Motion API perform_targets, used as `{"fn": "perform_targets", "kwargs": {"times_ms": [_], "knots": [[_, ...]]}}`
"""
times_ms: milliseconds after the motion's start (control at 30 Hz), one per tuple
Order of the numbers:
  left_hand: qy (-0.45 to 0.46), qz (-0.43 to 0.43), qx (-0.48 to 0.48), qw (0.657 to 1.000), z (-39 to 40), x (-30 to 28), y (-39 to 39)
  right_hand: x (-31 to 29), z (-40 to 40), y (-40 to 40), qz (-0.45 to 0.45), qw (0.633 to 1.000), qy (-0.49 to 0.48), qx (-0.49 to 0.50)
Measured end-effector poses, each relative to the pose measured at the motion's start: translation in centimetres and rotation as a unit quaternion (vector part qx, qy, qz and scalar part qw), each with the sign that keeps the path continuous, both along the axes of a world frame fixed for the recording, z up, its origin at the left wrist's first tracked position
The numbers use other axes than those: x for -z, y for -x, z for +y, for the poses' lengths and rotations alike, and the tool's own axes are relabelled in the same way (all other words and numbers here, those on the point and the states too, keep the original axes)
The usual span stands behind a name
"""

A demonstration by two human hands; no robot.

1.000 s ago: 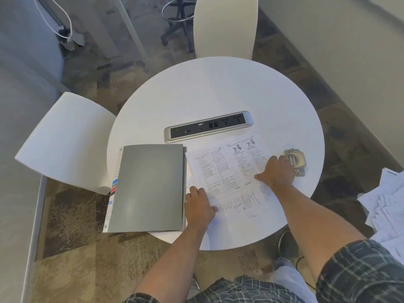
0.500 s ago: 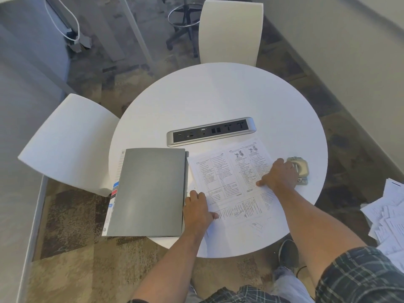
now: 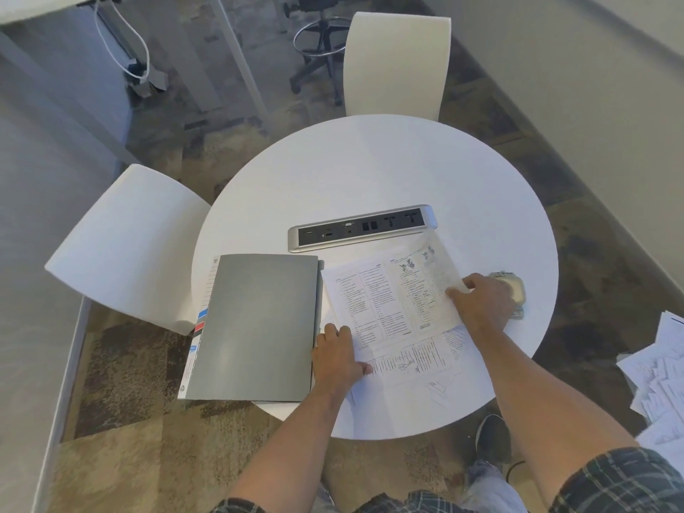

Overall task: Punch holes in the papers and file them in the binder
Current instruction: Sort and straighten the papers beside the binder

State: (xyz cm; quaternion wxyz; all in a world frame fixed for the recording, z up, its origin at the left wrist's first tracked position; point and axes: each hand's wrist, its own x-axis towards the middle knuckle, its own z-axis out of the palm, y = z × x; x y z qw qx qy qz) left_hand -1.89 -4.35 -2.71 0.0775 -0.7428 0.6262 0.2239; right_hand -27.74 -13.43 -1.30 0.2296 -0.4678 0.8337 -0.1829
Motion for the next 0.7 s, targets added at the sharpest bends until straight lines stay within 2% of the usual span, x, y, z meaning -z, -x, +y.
{"fn": "perform_targets", "kwargs": {"times_ms": [67,133,300,433,500,567,700], "knots": [[-0.006,0.003,0.012,1.000,-0.8,-0.4,-0.2,-0.6,0.4,0.3,-0.135,0.989,0.048,-0.027],[0.026,0.026,0.015,0.999,-1.6,-1.1,-0.4,-1.5,0.7,0.9,-0.243,0.966,0.061,-0.068],[0.178,0.151,-0.061,0.970,-4.4,-4.0,-1.4,-4.7,0.4,2.1,-0.409,0.905,0.087,-0.078],[0.191,0.214,-0.100,0.953,-6.6,-6.9,-3.2,-7.0,-0.2,2.3,-0.468,0.874,0.071,-0.109],[0.156,0.275,-0.120,0.941,-7.1,-7.9,-4.0,-7.7,-0.4,2.1,-0.484,0.865,0.072,-0.108],[0.109,0.365,-0.150,0.912,-7.3,-8.4,-5.0,-7.9,-0.6,1.8,-0.499,0.857,0.075,-0.099],[0.044,0.416,-0.153,0.895,-6.4,-7.7,-6.1,-7.8,-0.5,0.3,-0.522,0.844,0.089,-0.088]]}}
